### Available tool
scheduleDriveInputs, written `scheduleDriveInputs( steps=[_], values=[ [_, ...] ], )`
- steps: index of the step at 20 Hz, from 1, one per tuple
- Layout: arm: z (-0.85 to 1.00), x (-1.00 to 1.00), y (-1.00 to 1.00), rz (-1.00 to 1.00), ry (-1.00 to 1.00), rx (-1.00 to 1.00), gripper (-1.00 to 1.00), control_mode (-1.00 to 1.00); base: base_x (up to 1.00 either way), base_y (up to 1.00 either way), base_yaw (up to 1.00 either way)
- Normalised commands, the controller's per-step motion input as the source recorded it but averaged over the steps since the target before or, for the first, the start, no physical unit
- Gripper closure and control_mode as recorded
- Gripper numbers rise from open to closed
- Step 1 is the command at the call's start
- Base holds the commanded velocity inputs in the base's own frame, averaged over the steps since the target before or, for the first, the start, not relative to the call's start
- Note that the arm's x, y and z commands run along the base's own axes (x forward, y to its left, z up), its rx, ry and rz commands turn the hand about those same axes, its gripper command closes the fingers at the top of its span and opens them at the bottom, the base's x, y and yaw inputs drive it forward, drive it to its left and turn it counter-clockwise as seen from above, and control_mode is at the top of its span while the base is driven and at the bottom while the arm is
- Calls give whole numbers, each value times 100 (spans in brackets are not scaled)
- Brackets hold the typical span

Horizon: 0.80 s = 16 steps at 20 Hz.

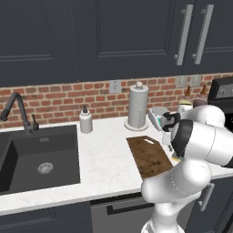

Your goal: Pick up the sponge from the counter and clean the cutting board by briefly scrubbing or pressing down on the cutting board. Once finished, release the sponge.

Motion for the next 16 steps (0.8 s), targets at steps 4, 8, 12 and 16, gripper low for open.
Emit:
scheduleDriveInputs(
  steps=[4,8,12,16],
  values=[
    [-3,0,0,0,0,0,-100,-100,0,0,0],
    [-11,0,-2,0,0,0,-100,-100,0,0,0],
    [-18,0,-10,0,0,0,-100,-100,0,0,0],
    [-17,0,-12,0,0,0,-100,-100,0,0,0]
  ],
)
